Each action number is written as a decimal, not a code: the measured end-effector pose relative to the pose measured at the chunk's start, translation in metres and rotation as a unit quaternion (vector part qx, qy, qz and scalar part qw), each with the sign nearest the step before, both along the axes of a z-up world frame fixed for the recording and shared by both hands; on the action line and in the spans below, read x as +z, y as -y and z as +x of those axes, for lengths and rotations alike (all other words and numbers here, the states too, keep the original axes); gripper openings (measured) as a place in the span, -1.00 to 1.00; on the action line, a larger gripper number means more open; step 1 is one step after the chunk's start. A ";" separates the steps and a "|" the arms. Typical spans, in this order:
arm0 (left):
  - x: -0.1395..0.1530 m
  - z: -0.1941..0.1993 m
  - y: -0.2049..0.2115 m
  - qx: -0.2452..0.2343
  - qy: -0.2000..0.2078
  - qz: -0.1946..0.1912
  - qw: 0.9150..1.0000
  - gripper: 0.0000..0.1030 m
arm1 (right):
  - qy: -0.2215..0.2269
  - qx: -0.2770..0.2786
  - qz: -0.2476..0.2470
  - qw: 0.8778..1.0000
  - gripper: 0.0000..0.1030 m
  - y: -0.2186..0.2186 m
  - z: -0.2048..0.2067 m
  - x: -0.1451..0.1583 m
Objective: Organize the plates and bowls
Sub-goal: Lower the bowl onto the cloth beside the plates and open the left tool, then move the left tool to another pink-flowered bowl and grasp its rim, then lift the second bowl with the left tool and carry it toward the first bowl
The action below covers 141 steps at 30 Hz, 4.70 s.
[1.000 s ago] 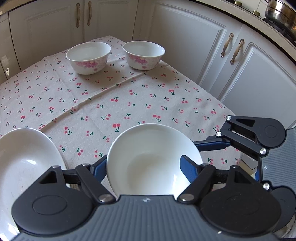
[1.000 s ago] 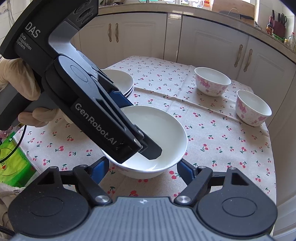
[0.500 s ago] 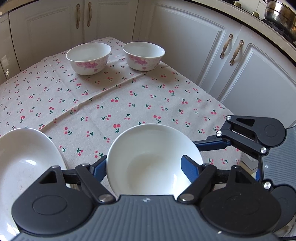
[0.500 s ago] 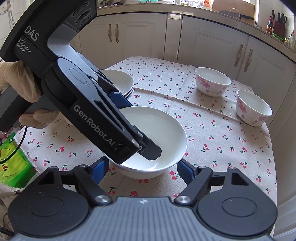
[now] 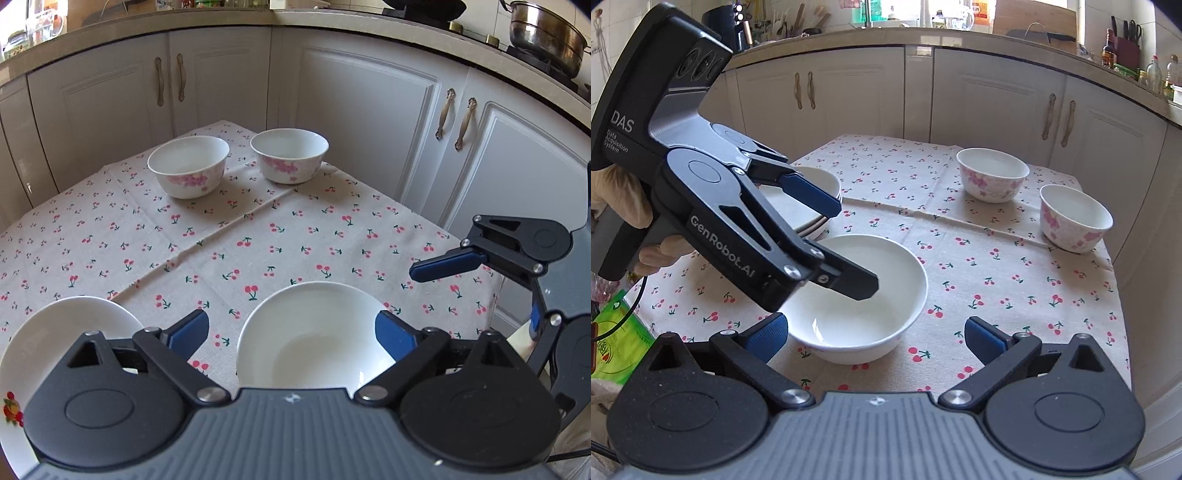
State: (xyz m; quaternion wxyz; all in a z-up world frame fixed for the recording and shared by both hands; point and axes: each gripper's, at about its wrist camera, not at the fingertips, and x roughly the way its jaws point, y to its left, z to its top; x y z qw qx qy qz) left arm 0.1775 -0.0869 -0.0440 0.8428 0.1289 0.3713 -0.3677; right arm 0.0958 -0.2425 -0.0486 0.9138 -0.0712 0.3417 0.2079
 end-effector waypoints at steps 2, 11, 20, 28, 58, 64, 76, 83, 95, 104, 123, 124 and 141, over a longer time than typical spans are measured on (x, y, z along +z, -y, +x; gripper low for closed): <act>0.005 -0.001 -0.002 -0.004 0.010 -0.009 1.000 0.87 | 0.008 -0.003 0.002 1.000 1.00 0.003 -0.002 0.004; 0.031 -0.013 0.003 -0.011 0.053 -0.013 0.998 0.87 | 0.041 -0.016 0.014 0.999 1.00 0.014 -0.014 0.018; 0.046 -0.015 0.015 -0.023 0.073 -0.017 0.997 0.87 | 0.061 -0.048 0.012 0.997 1.00 0.033 -0.021 0.023; 0.062 0.019 0.037 -0.026 0.080 -0.022 0.996 0.87 | 0.072 -0.090 -0.010 0.993 1.00 0.062 0.001 0.024; 0.016 0.188 0.157 -0.058 -0.001 0.018 0.998 0.87 | 0.056 -0.102 -0.038 0.992 1.00 0.138 0.143 -0.006; 0.000 0.208 0.174 -0.064 -0.012 0.032 0.997 0.86 | 0.069 -0.077 -0.043 0.994 1.00 0.140 0.162 -0.016; -0.022 0.234 0.193 -0.072 -0.031 0.046 0.996 0.71 | 0.057 -0.067 -0.047 0.995 0.84 0.142 0.197 -0.035; -0.026 0.238 0.192 -0.079 -0.041 0.046 0.995 0.64 | 0.060 -0.064 -0.045 0.995 0.77 0.139 0.200 -0.037; -0.028 0.242 0.192 -0.086 -0.052 0.042 0.994 0.56 | 0.057 -0.069 -0.042 0.995 0.70 0.138 0.204 -0.035; -0.025 0.238 0.193 -0.085 -0.049 0.049 0.994 0.56 | 0.052 -0.071 -0.049 0.995 0.69 0.134 0.203 -0.034; 0.032 0.175 0.154 -0.068 -0.055 0.032 0.996 0.56 | 0.040 -0.048 -0.044 0.997 0.69 0.105 0.143 0.013; 0.035 0.171 0.151 -0.064 -0.055 0.032 0.996 0.56 | 0.041 -0.046 -0.042 0.997 0.69 0.102 0.139 0.016; 0.066 0.086 0.078 -0.016 -0.038 0.017 0.999 0.56 | 0.047 -0.004 -0.038 0.998 0.69 0.040 0.064 0.041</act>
